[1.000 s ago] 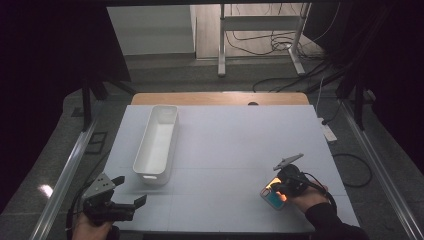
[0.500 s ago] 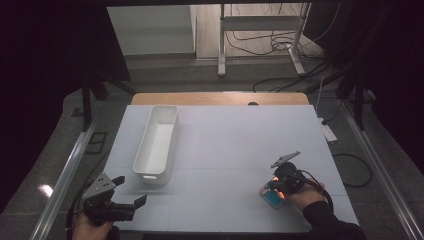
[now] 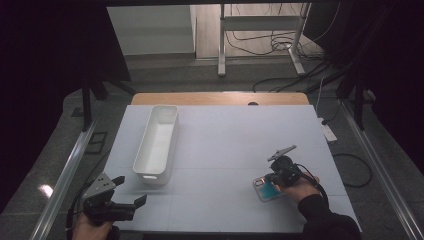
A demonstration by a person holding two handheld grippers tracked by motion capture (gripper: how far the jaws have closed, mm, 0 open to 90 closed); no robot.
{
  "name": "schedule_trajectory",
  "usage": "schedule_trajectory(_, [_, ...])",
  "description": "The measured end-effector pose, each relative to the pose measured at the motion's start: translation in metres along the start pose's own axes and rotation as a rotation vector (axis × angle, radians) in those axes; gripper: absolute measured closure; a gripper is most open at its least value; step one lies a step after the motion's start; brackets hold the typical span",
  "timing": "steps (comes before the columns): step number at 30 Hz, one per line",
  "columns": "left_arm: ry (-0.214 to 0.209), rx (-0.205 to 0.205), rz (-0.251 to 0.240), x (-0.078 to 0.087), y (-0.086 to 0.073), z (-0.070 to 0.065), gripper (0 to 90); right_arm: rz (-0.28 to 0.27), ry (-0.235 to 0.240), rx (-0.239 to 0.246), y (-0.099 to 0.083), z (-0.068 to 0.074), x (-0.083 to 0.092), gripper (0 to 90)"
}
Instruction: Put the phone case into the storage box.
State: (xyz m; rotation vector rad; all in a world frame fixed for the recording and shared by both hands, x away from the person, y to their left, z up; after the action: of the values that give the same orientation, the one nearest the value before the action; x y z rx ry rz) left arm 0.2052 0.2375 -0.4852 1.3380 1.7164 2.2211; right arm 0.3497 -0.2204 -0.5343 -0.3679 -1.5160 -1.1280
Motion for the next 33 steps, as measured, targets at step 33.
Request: schedule_trajectory(33, [0.001,0.002,0.003,0.000,0.000,0.000,2.5,-0.042,-0.086,-0.075,0.028,-0.032,-0.009,89.5])
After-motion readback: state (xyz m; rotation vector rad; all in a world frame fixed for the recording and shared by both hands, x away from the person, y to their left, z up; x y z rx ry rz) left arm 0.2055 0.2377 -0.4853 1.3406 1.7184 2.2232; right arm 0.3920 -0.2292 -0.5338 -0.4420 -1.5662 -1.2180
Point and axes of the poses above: each handheld gripper's, and its own axes: x roughly backward along the jaws, y roughly out of its top, z roughly to its left, the point moved 4 cm from there along -x, roughly forward along the jaws, and after that the axes turned 10 degrees about -x, right-handed, at the moved point
